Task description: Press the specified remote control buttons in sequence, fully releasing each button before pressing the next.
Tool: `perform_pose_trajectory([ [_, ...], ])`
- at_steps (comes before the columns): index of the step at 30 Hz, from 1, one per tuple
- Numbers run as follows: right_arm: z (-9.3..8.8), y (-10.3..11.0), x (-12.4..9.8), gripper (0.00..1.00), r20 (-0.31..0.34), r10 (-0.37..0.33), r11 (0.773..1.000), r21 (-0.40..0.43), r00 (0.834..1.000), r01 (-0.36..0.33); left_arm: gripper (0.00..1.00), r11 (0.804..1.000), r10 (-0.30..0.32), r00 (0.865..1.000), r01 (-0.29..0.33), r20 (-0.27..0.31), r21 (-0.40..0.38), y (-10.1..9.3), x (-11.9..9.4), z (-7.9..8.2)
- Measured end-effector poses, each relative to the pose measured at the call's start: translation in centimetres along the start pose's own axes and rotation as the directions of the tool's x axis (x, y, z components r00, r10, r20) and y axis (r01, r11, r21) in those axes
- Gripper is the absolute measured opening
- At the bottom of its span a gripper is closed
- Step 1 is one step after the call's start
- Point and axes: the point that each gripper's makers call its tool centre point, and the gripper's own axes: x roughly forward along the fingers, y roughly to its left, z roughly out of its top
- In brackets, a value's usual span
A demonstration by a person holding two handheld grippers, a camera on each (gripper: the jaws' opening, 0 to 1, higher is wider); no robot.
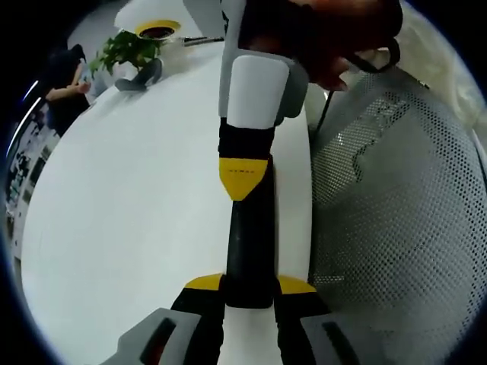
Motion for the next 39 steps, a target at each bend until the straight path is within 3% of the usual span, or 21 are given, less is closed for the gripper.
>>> perform_pose_trajectory([
  [16,-0.2,0.0,0.7,0.0,-0.023,0.015,1.0,0.016,1.0,-0.015,0.24,1.0,-0.004,1.0,0.004,-0.003,-0.003,0.0,0.0,-0.1],
  [27,0.0,0.0,1.0,0.0,-0.024,-0.05,0.998,-0.049,0.998,0.049,0.24,1.0,-0.008,1.0,0.008,0.006,-0.025,0.1,0.0,0.0],
  [39,0.2,-0.2,1.1,0.0,-0.012,-0.017,1.0,-0.002,1.0,0.017,0.24,1.0,0.0,1.0,0.0,0.007,-0.023,0.1,0.0,0.0],
])
